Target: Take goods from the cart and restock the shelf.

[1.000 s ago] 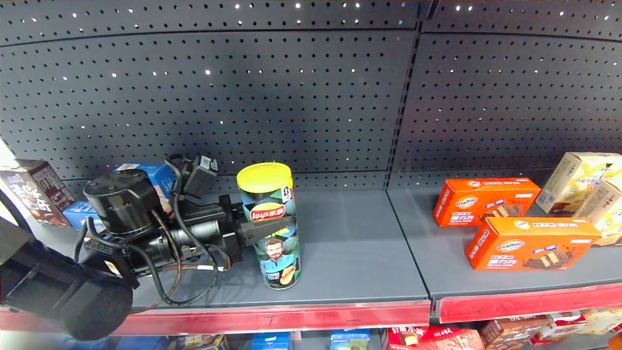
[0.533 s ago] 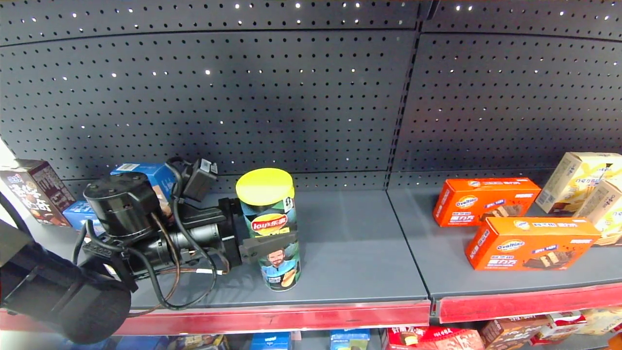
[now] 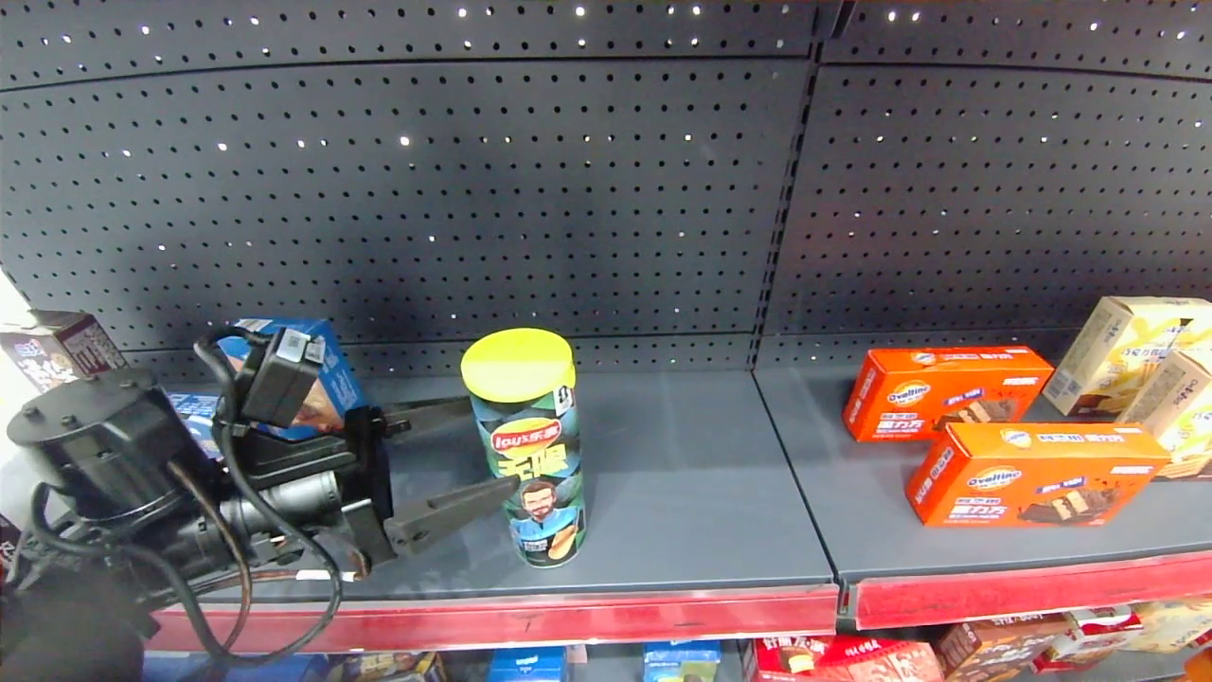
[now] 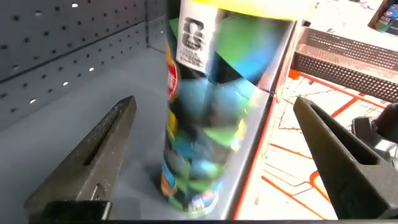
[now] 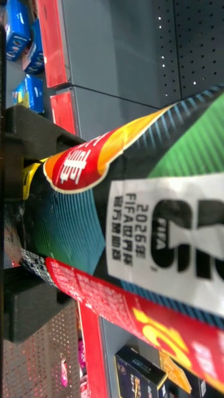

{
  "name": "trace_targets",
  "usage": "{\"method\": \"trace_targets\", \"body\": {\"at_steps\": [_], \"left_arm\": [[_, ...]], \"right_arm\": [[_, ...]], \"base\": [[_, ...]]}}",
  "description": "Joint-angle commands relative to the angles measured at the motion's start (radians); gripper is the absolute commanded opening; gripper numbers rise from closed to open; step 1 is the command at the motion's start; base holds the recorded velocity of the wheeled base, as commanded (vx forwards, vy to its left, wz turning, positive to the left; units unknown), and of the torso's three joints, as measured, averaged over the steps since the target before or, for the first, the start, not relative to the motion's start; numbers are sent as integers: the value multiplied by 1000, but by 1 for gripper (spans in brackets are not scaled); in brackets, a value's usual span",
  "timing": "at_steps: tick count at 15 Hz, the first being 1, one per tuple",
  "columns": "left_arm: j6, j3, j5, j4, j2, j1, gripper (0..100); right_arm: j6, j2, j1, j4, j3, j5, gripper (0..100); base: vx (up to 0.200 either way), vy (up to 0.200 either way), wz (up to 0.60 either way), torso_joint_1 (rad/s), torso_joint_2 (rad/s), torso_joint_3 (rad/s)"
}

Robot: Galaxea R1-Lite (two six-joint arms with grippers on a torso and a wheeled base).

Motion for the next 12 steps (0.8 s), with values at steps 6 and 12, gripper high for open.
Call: {"method": "trace_targets", "body": {"at_steps": [6, 12], "left_arm": [[-6, 127, -1, -9, -167, 161, 100], [-35, 184, 352, 60, -449, 250, 100]], "right_arm": [[0, -2, -2, 0, 2, 0, 0], [0, -7, -51, 66, -56, 2, 0]], "base": [[0, 0, 0, 0, 0, 0], [0, 0, 0, 0, 0, 0]]}}
